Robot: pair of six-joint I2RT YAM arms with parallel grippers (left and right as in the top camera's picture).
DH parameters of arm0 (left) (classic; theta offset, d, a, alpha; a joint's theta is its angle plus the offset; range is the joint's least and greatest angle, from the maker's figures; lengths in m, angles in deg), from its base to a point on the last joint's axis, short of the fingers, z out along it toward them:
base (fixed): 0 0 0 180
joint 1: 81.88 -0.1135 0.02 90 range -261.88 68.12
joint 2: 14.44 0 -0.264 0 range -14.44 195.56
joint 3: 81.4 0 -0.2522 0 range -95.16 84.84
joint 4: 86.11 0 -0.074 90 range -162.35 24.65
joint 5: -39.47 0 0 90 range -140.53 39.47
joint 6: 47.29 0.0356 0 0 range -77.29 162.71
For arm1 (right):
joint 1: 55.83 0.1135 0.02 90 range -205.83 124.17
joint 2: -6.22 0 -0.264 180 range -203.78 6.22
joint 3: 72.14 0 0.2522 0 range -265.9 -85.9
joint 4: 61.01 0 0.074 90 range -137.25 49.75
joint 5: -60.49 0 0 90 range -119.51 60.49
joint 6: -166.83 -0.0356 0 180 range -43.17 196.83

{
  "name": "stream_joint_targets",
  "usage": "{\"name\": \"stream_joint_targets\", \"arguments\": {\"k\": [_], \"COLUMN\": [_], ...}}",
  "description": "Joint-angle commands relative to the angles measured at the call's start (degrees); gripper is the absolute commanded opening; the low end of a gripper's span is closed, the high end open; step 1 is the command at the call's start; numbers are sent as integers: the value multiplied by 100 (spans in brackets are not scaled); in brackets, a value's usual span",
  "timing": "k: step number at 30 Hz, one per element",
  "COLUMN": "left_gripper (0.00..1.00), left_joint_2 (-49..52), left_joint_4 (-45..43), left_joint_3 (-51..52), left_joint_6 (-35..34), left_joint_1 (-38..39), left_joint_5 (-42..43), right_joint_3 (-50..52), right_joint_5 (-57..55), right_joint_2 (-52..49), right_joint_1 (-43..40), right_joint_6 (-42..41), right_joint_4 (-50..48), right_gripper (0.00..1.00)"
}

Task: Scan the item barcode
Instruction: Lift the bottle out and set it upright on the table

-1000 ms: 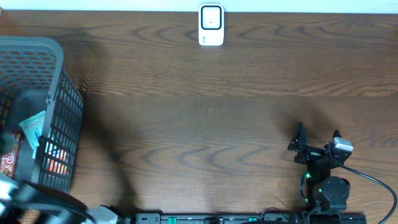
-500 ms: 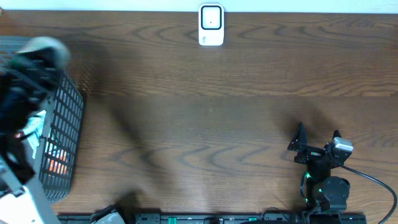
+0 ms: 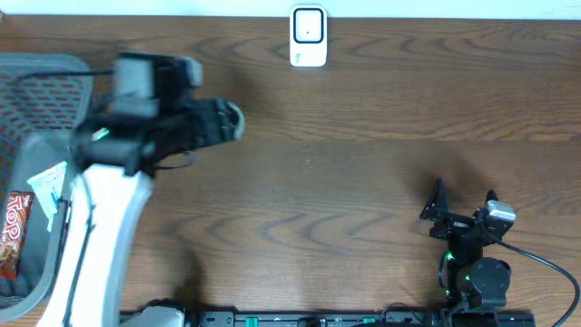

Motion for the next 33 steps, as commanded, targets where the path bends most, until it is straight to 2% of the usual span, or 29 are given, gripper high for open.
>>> {"name": "stream_joint_targets", "arguments": {"k": [1,10,16,18,20,22,33], "left_gripper": [69,69,69,77,89,95,99], "left_joint_2": [579,1871,2645,2780,2813,2787,1812], "left_joint_4": [-26,-911,-1014,-1032,-1095,-1231,-1292], "left_joint_3": [74,446,448,448,448,437,393], "left_joint_6": [212,232,227,229,229,232,229], "left_joint_1": [269,284,282,278,258,179,-286], "left_joint_5": [-726,-730,-1241,-1443,-1650,-1727,-1707], "right_joint_3": [13,13,13,13,13,13,13], "right_joint_5": [9,9,9,9,9,9,9], "right_joint_2": [0,0,0,0,0,0,0], "right_joint_1": [-44,-44,-44,-44,-44,-44,-44], "right_joint_6": [79,79,79,79,79,79,79], "right_joint_4": [11,9,11,11,11,9,11], "right_gripper": [99,99,99,99,99,99,99]}}
